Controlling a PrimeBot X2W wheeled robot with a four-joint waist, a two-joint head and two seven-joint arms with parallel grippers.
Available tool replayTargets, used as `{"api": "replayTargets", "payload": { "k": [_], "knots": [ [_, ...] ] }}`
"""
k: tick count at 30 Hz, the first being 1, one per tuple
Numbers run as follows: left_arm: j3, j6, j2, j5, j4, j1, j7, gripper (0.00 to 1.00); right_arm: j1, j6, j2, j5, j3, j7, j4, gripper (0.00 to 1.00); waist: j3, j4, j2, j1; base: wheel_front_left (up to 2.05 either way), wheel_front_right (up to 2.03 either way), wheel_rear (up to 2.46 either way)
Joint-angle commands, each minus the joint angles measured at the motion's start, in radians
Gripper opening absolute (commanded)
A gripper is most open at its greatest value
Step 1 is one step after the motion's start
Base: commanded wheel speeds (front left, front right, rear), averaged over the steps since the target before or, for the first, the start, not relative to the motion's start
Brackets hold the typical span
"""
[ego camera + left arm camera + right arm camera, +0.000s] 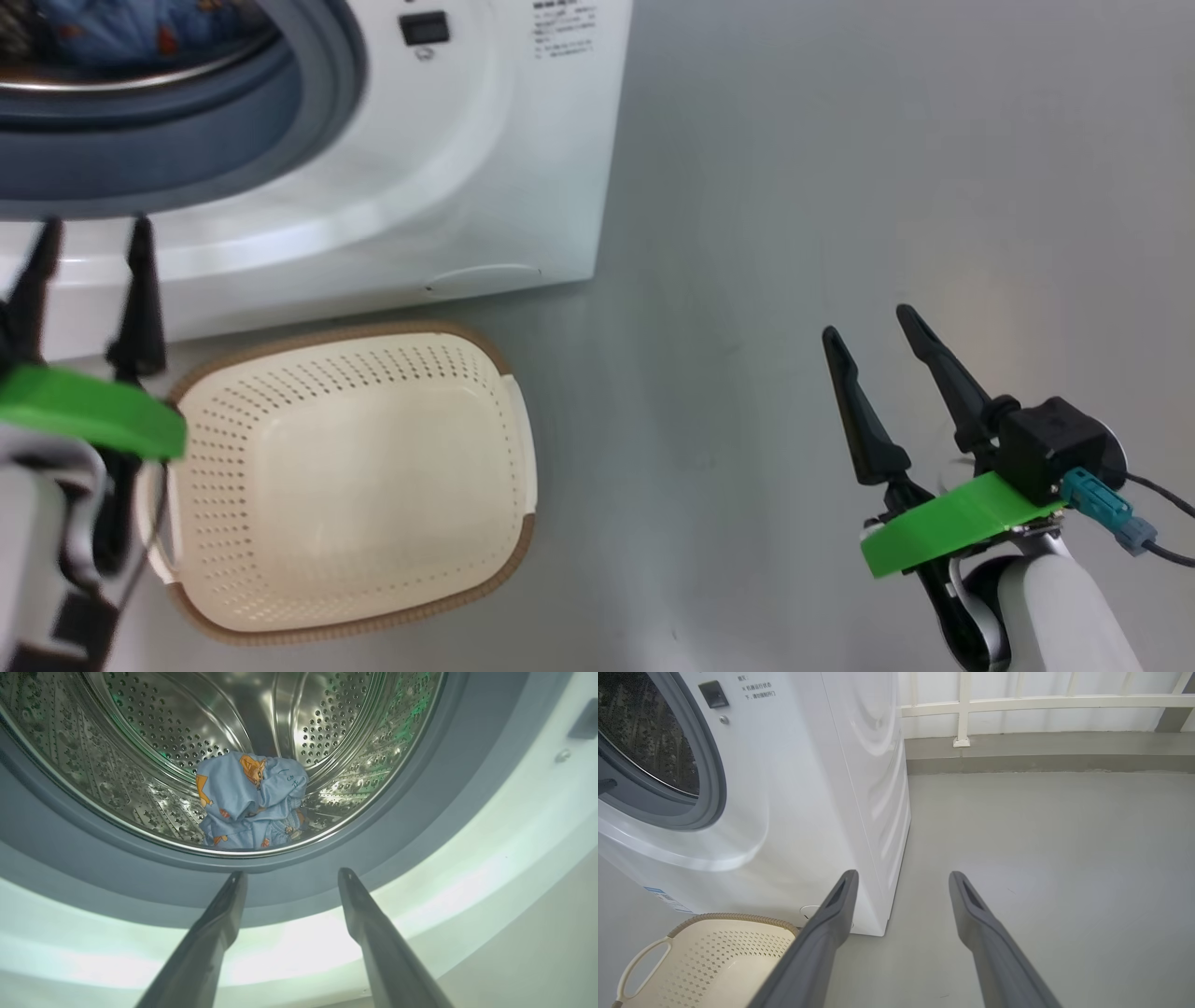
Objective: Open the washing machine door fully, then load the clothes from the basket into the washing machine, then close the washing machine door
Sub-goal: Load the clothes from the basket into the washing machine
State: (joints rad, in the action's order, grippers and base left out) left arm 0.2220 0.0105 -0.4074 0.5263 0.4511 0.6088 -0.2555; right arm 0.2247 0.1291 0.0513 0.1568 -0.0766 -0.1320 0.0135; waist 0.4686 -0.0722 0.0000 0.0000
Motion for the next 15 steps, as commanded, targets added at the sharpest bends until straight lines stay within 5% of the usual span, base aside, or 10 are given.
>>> {"api": "replayTargets", "payload": {
  "k": [1,15],
  "knots": [
    [-0.036,-0.019,-0.041,-0.008,-0.059,-0.051,-0.006,1.00,-0.031,0.002,-0.001,-0.014,-0.012,0.007,-0.030,1.00,-0.063,0.041,0.0000,0.0000,0.00,0.00,0.00],
    [-0.053,-0.139,0.093,-0.026,-0.381,-0.449,-0.006,1.00,-0.142,0.002,-0.001,-0.016,0.007,0.032,-0.049,1.00,-0.248,0.089,0.0000,0.0000,0.00,0.00,0.00]
  ]
}}
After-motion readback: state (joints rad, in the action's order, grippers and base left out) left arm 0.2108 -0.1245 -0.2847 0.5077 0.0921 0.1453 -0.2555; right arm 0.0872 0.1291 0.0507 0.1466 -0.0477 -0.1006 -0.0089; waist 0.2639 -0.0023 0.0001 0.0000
